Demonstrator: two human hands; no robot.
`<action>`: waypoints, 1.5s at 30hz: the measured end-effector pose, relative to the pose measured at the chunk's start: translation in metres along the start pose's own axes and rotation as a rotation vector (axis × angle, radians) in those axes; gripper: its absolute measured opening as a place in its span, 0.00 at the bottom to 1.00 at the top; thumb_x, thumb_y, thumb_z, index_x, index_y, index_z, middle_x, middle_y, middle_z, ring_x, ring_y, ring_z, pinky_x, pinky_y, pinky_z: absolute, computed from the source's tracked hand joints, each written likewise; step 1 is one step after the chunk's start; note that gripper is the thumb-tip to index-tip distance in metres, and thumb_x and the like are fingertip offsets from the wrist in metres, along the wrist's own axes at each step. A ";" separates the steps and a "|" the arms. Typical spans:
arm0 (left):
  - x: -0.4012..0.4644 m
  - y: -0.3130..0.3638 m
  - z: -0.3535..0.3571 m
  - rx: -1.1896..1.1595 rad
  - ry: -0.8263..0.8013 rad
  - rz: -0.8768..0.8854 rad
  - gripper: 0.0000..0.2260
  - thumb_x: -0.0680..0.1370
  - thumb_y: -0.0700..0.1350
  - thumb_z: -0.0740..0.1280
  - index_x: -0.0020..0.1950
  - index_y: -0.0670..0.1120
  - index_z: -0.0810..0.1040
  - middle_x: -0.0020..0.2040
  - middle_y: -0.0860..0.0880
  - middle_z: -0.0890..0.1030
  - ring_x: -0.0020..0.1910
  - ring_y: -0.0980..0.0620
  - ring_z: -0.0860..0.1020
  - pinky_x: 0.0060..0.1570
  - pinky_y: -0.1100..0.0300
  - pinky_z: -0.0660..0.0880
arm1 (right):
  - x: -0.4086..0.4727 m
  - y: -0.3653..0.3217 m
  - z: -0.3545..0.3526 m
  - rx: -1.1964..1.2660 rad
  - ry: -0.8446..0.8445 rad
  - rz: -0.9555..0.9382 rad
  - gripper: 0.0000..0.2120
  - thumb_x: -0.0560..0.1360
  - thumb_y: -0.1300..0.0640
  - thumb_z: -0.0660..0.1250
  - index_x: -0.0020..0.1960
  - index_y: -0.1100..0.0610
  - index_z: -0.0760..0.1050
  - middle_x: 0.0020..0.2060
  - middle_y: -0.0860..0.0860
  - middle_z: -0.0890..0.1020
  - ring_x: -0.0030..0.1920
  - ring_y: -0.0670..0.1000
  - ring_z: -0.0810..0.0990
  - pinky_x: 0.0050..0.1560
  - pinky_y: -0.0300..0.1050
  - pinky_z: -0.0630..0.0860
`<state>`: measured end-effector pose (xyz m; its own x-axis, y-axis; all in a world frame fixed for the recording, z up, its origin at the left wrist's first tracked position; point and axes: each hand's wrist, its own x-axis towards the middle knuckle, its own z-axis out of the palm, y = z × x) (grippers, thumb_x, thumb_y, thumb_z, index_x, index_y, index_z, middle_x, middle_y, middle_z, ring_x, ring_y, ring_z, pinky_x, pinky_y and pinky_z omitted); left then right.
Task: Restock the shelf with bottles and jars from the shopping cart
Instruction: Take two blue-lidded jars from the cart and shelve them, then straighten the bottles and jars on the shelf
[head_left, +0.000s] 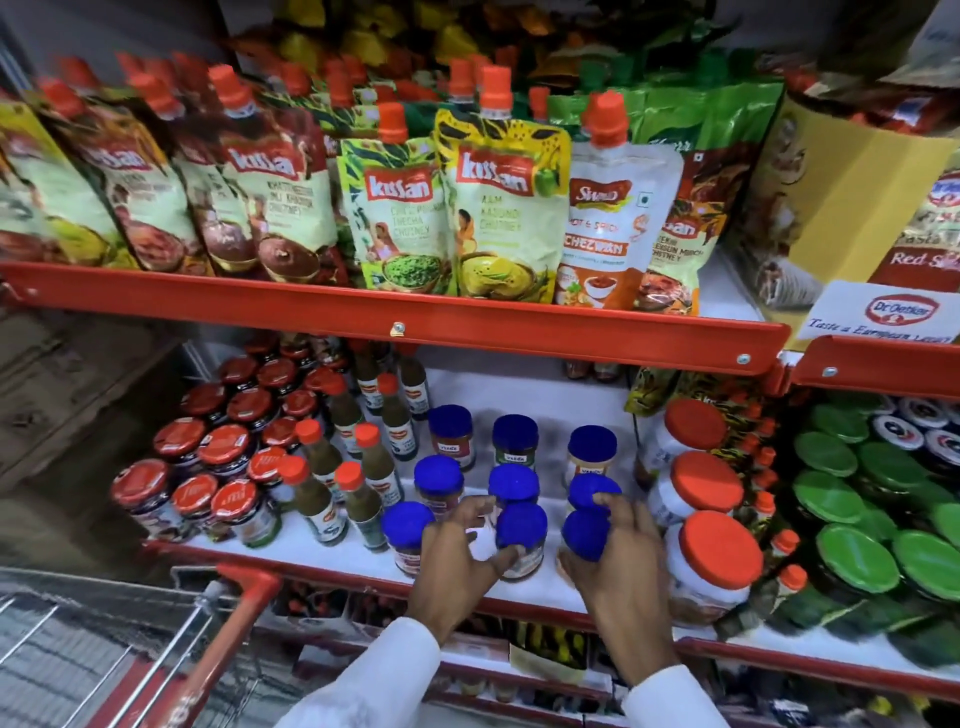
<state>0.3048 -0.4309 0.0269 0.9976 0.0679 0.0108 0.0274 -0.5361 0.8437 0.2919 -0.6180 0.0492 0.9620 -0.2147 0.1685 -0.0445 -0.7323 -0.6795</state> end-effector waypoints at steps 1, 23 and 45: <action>-0.002 0.000 -0.012 0.017 0.024 0.029 0.25 0.68 0.53 0.78 0.63 0.55 0.77 0.58 0.54 0.82 0.56 0.55 0.80 0.57 0.55 0.81 | -0.002 -0.012 0.001 -0.019 0.009 -0.037 0.31 0.63 0.58 0.78 0.63 0.52 0.70 0.60 0.53 0.74 0.59 0.56 0.75 0.54 0.51 0.79; 0.031 -0.095 -0.201 0.011 0.348 -0.057 0.21 0.67 0.51 0.79 0.54 0.49 0.75 0.48 0.49 0.80 0.44 0.48 0.79 0.45 0.52 0.78 | -0.002 -0.189 0.157 0.226 -0.134 -0.093 0.15 0.63 0.54 0.78 0.48 0.51 0.78 0.46 0.48 0.83 0.47 0.48 0.81 0.48 0.46 0.80; 0.041 -0.097 -0.211 -0.027 0.150 -0.067 0.21 0.65 0.44 0.80 0.57 0.49 0.83 0.47 0.52 0.87 0.45 0.55 0.84 0.51 0.57 0.82 | -0.020 -0.194 0.169 0.329 -0.080 0.018 0.20 0.63 0.59 0.80 0.54 0.53 0.80 0.44 0.45 0.84 0.43 0.42 0.82 0.46 0.36 0.79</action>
<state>0.3298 -0.1987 0.0587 0.9730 0.2284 0.0327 0.0893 -0.5035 0.8594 0.3272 -0.3620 0.0570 0.9806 -0.1646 0.1069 0.0154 -0.4785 -0.8779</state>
